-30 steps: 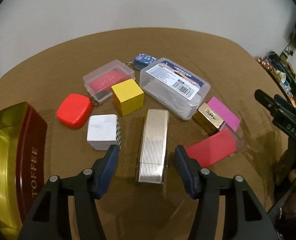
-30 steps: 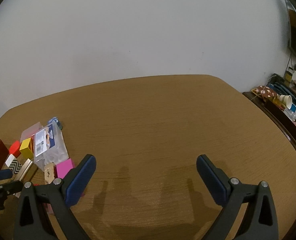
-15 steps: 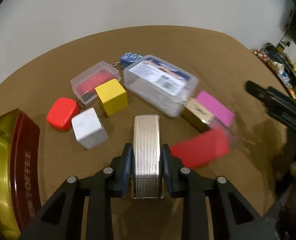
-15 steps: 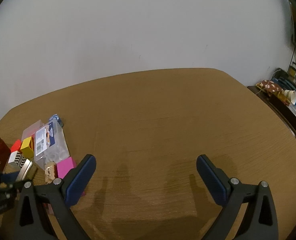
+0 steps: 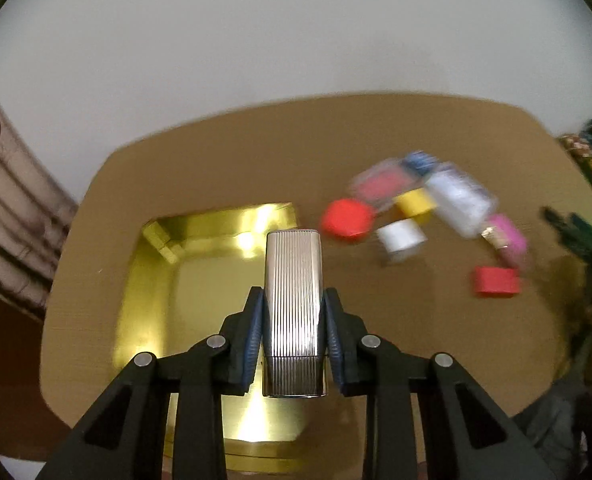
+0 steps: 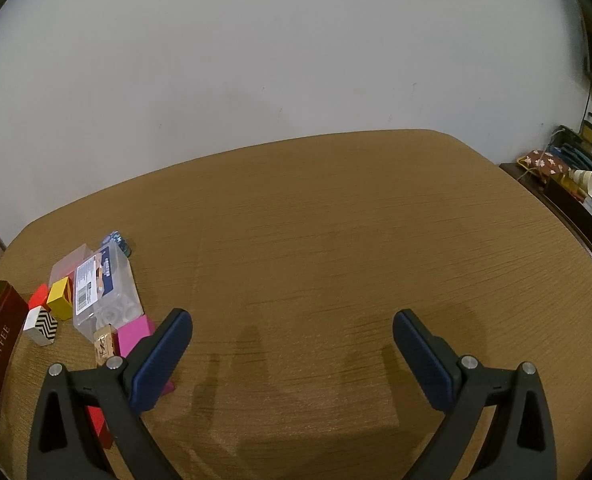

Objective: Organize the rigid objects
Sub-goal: 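Carry the lighter into the gold tin and open the left tool, then grasp the red rectangular block with the right tool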

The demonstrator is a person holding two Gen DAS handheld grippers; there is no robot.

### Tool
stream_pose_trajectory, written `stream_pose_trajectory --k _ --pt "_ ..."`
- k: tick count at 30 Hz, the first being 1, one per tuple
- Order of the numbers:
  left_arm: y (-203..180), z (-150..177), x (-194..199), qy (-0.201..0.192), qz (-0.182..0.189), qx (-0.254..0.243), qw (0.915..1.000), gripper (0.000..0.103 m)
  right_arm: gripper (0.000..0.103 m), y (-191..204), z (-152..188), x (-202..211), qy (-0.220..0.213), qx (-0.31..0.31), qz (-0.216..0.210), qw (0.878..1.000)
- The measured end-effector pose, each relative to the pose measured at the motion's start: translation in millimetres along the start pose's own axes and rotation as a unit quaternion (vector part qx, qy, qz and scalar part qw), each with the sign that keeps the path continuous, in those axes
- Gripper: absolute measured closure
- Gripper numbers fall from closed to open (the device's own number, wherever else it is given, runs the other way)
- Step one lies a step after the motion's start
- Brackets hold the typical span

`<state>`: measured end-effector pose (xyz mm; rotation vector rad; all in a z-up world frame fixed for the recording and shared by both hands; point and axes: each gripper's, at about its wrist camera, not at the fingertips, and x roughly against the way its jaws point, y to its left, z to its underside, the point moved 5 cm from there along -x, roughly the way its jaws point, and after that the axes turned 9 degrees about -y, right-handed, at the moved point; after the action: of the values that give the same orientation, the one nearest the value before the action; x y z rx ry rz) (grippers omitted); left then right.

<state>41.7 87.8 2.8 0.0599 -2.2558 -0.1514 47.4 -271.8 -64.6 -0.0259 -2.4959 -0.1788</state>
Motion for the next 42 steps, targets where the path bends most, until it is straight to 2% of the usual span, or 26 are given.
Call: stream_pose_trajectory --k 3,5,11,17,21,24,27,29,30,32,34,37,38,40,42 --pt "39 3 -35 0.038 -0.030 0.010 0.9988 0.077 0.000 1 1 0 0.001 0.003 0.000 1.000" --pt "54 3 -52 0.046 -0.047 0.007 0.9978 0.077 0.000 0 2 0 0.002 0.004 0.000 1.000" --pt "68 17 -94 0.073 -0.068 -0.026 0.9947 0.077 0.000 0 1 -1 0.007 0.008 0.000 1.000" --pt "84 16 -111 0.075 -0.091 -0.027 0.9927 0.077 0.000 1 1 -2 0.011 0.010 -0.001 1.000" --pt "82 15 -108 0.063 -0.112 -0.044 0.9907 0.064 0.000 -3 -1 -1 0.011 0.008 -0.011 1.000" --pt "77 15 -95 0.051 -0.108 -0.045 0.9918 0.054 0.000 -9 -2 4 0.009 0.003 -0.043 0.999" --pt "74 11 -66 0.024 -0.097 -0.029 0.9946 0.053 0.000 0 -9 18 -0.005 0.022 -0.137 0.990" --pt "65 11 -33 -0.008 -0.092 -0.002 0.9957 0.050 0.000 20 -16 36 -0.004 0.082 -0.204 0.975" --pt "64 12 -19 -0.024 -0.093 0.012 0.9953 0.039 0.000 34 -18 45 0.009 0.121 -0.245 0.962" --pt "55 18 18 -0.061 -0.102 0.042 0.9921 0.027 0.000 64 -19 64 0.022 0.211 -0.284 0.935" --pt "37 29 55 -0.094 -0.101 0.062 0.9885 0.024 0.000 92 -15 77 0.051 0.290 -0.323 0.899" --pt "22 53 94 -0.118 -0.090 0.085 0.9853 0.019 0.000 127 3 86 0.091 0.375 -0.356 0.851" --pt "18 64 103 -0.117 -0.090 0.097 0.9843 0.017 0.000 137 11 85 0.106 0.391 -0.364 0.839" --pt "17 86 113 -0.112 -0.079 0.120 0.9832 0.017 0.000 151 25 83 0.133 0.415 -0.376 0.818" --pt "16 106 116 -0.094 -0.068 0.145 0.9827 0.017 0.001 159 35 75 0.151 0.427 -0.377 0.808"
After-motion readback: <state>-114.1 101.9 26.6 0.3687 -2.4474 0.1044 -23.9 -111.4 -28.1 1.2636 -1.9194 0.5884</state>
